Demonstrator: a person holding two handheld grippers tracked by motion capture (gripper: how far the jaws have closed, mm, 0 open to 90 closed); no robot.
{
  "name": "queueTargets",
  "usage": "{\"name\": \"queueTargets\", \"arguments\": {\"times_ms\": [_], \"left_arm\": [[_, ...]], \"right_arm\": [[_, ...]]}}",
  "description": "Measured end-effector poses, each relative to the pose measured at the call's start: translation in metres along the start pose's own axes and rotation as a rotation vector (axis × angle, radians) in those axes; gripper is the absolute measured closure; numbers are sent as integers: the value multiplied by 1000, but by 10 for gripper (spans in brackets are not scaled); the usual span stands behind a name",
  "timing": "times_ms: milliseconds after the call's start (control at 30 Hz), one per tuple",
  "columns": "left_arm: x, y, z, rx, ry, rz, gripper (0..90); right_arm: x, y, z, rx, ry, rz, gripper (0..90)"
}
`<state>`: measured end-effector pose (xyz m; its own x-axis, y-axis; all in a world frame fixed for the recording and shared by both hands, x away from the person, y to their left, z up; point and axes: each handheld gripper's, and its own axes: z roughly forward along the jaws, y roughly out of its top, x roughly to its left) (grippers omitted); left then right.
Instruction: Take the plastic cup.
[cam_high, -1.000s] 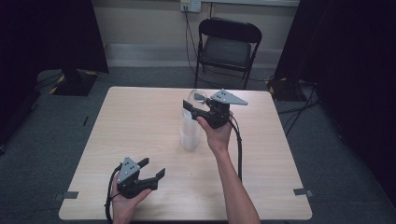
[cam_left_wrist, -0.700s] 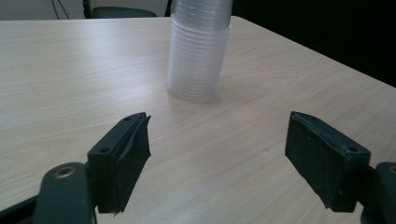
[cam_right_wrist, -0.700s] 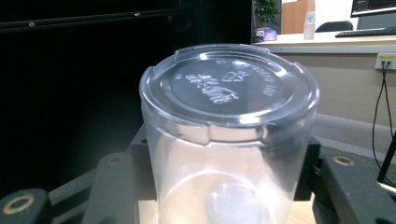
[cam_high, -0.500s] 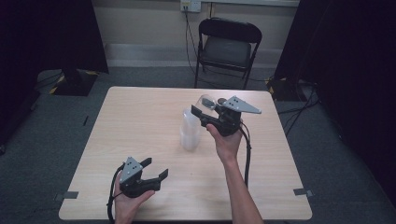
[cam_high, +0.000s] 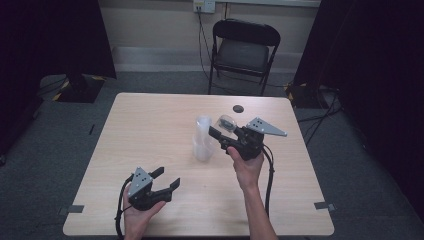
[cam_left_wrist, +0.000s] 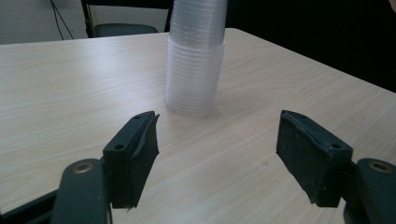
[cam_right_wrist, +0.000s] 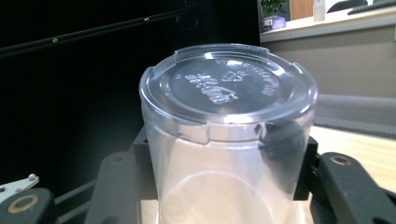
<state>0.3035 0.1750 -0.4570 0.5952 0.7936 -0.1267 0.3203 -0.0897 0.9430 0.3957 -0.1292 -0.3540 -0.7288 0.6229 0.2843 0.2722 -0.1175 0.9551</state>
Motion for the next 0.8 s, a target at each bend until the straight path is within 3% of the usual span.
{"name": "queueTargets", "arguments": {"times_ms": [133, 167, 333, 500, 567, 800], "left_arm": [[3, 0, 2, 5, -32, -24, 300], [3, 0, 2, 5, -34, -25, 337], [2, 1, 4, -2, -47, -24, 324], [-4, 4, 7, -8, -73, -2, 305], [-7, 7, 9, -18, -55, 26, 328], [-13, 9, 14, -26, -50, 53, 355]], "right_arm": [[-1, -8, -2, -1, 16, 40, 462], [-2, -13, -3, 2, 26, 69, 464], [-3, -23, -6, 7, 38, 110, 468], [-1, -34, -6, 21, 55, 144, 470], [1, -42, -5, 30, 85, 190, 472], [4, -56, -2, 60, 119, 247, 478]]}}
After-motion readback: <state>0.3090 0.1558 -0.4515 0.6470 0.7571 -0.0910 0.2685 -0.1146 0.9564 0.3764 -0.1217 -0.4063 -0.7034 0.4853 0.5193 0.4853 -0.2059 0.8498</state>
